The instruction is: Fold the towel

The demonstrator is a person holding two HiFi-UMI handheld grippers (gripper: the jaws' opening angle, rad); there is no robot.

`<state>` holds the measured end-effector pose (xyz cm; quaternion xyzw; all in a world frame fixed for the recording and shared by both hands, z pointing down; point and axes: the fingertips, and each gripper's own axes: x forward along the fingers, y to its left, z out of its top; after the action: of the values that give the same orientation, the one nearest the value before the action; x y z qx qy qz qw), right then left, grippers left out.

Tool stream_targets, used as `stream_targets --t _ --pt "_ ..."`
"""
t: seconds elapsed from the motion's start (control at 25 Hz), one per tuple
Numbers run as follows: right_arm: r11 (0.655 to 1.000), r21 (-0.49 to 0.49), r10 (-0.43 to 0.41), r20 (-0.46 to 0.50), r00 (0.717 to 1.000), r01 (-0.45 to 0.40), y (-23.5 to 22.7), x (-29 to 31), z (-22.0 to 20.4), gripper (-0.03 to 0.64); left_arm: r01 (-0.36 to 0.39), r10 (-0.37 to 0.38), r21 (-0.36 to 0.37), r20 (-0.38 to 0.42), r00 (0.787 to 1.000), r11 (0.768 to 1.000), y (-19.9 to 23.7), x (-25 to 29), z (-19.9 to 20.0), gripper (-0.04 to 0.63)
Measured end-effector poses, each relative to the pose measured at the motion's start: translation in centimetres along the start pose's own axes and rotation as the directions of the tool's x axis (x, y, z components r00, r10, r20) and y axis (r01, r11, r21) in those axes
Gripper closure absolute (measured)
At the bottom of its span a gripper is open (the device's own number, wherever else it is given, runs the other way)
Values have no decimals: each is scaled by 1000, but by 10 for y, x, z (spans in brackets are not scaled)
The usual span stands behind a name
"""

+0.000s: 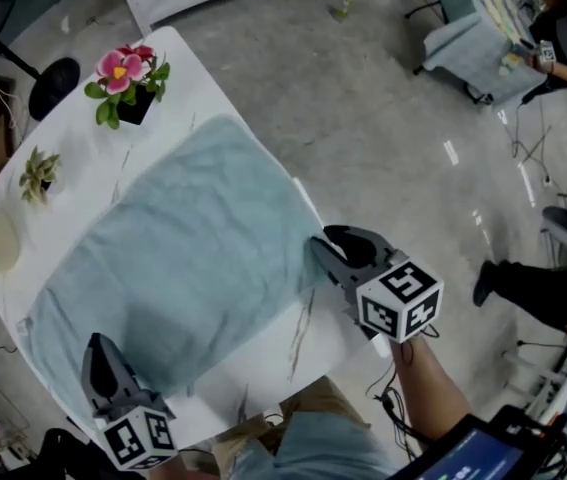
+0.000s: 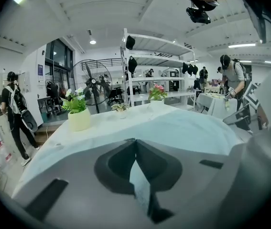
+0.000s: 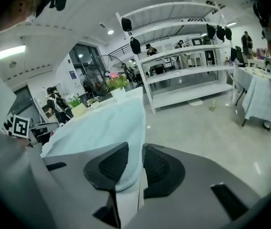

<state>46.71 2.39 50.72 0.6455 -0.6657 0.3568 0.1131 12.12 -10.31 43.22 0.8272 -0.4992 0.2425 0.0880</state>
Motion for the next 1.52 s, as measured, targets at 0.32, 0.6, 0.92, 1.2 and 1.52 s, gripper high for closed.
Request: stream_targets --t 0.32,0.6,0.92,1.2,1.52 --pt "995 -78 -57 68 996 63 7 -17 34 578 -27 28 -22 44 999 999 11 -10 6 588" --pt "984 -168 -28 136 990 51 70 -38 85 578 -24 28 -59 66 997 998 34 -39 13 588" --pt "938 -345 40 164 986 20 177 -37 123 578 -56 76 -176 104 992 983 91 -93 13 588" --pt "874 -485 126 140 982 -43 282 -15 120 580 -90 124 -240 131 984 967 146 -149 -3 588" --pt "793 -594 221 79 972 -132 396 16 91 579 -135 184 -306 134 974 942 203 -209 -38 588"
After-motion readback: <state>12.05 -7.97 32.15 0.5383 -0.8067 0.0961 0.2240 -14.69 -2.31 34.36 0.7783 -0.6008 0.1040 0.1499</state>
